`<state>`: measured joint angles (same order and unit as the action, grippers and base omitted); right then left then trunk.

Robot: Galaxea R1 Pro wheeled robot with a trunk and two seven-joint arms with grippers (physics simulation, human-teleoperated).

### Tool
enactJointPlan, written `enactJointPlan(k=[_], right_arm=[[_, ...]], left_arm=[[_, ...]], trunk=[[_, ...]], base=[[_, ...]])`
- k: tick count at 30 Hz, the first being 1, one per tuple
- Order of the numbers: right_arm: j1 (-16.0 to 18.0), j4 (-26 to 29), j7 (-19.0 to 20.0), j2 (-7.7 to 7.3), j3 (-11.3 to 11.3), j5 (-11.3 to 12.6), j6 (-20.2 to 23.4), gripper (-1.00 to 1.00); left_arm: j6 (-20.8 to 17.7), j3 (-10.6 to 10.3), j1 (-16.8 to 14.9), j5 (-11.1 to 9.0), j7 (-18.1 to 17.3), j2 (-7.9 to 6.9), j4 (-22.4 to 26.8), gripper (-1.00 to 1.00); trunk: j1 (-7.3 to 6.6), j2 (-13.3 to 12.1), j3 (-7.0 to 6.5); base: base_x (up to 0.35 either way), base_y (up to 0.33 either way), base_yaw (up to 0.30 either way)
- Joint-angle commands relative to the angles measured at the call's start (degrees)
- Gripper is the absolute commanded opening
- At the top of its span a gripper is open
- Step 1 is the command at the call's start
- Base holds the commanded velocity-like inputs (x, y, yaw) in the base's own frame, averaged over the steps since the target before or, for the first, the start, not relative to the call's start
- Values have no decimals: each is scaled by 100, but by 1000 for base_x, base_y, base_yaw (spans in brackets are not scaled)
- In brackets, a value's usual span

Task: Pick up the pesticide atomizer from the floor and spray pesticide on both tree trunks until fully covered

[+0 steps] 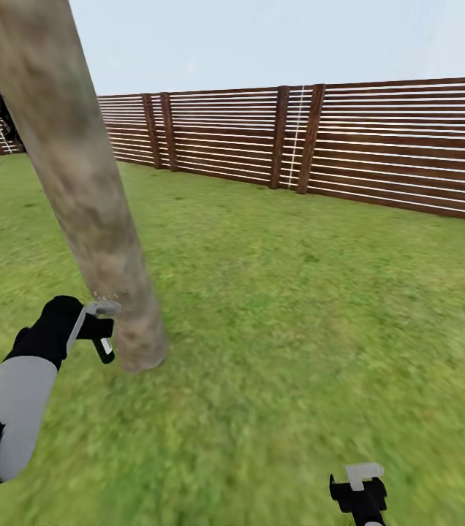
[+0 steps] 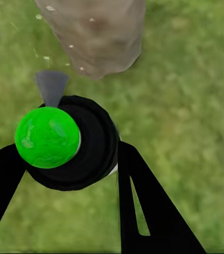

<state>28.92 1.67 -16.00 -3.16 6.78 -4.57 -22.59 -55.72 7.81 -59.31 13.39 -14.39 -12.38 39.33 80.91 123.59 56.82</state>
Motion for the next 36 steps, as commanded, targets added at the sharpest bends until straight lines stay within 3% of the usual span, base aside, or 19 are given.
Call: enactJointPlan(k=[1,5,6,8,10,11,13,16,19,21,22,24,25,28,30,33,36], right_arm=[[-2,0,0,0,4,0,0,100],[0,0,0,0,7,0,0,100],[-2,0,0,0,8,0,0,100],[-1,0,0,0,8,0,0,100],[0,0,0,0,7,0,0,100],[0,0,0,0,5,0,-2,100],[-2,0,0,0,5,0,-2,100],[0,0,0,0,5,0,0,100],[-3,0,0,0,4,0,0,100],[-1,0,0,0,5,0,0,100],[0,0,0,0,6,0,0,100],[0,0,0,0,6,0,0,100],[0,0,0,0,6,0,0,100],[-1,0,0,2,7,0,0,100],[0,0,0,0,2,0,0,100],[-4,0,0,-3,-1,0,0,100],[-2,0,0,-2,1,0,0,100]], left_arm=[[0,1,5,1,2,-1,-2,-100],[8,1,37,23,6,-3,-28,-100],[84,15,180,28,6,-20,-22,-100],[639,25,495,28,22,-58,-50,-100],[773,3,567,18,46,359,-87,-100],[774,17,569,23,49,447,-91,-100],[773,69,593,18,50,415,-92,-100],[801,289,805,22,50,52,-89,-100],[823,324,1032,30,55,-136,-74,-100],[824,320,1064,7,260,-72,-51,-100],[821,316,1069,-11,417,15,-41,-100],[818,342,1071,-22,638,339,-5,-100],[823,346,1071,-22,661,373,0,-100],[844,324,1238,-19,667,254,-6,-100],[1278,303,1291,-21,698,306,-45,-100],[1522,331,1303,-28,732,318,-121,-100],[1800,335,1319,-31,742,318,-781,-100]], trunk=[[0,0,0],[0,0,0],[0,0,0],[0,0,0],[0,0,0],[0,0,0],[0,0,0],[0,0,0],[0,0,0],[0,0,0],[0,0,0],[0,0,0],[0,0,0],[0,0,0],[0,0,0],[0,0,0],[0,0,0]], base=[[-138,-274,0],[-45,-274,126],[60,-271,264],[198,-211,150],[273,-170,5],[277,-165,1],[293,-123,0],[184,-18,0],[23,-2,104],[2,0,263],[1,0,273],[0,0,276],[0,0,259],[10,0,171],[251,0,15],[325,0,2],[306,-86,0]])
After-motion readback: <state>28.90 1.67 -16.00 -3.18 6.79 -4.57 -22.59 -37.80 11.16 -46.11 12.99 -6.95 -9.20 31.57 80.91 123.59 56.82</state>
